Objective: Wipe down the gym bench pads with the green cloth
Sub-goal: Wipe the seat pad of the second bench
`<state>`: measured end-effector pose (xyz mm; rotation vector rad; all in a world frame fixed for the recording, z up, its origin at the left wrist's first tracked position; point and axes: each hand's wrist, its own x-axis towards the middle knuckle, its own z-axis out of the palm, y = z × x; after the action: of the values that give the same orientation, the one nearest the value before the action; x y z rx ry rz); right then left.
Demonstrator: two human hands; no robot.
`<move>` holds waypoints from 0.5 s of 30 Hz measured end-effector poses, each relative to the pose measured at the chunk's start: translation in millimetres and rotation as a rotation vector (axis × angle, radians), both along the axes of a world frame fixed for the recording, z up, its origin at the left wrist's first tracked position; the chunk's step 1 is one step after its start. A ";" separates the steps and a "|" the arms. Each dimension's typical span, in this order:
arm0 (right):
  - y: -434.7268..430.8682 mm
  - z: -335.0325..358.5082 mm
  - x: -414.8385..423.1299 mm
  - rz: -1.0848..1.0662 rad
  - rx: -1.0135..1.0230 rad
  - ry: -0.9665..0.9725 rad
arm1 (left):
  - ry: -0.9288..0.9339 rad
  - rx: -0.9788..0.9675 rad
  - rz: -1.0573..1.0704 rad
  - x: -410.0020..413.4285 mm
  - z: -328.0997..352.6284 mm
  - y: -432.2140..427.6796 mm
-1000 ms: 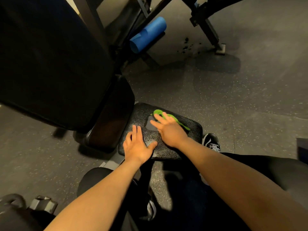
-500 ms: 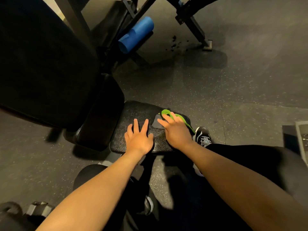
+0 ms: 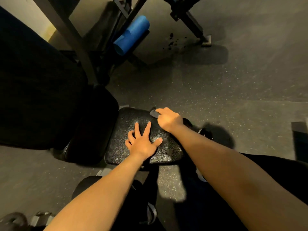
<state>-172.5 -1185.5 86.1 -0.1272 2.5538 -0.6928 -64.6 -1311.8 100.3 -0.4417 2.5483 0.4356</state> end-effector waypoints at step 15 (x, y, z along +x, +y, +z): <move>38.5 -7.9 33.1 -0.150 0.019 0.094 | 0.003 0.048 0.055 -4.3 10.9 3.9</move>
<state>-139.4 -1147.0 78.2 0.0397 2.6796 -0.7345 -68.9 -1307.8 111.2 -0.4950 2.5275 0.5162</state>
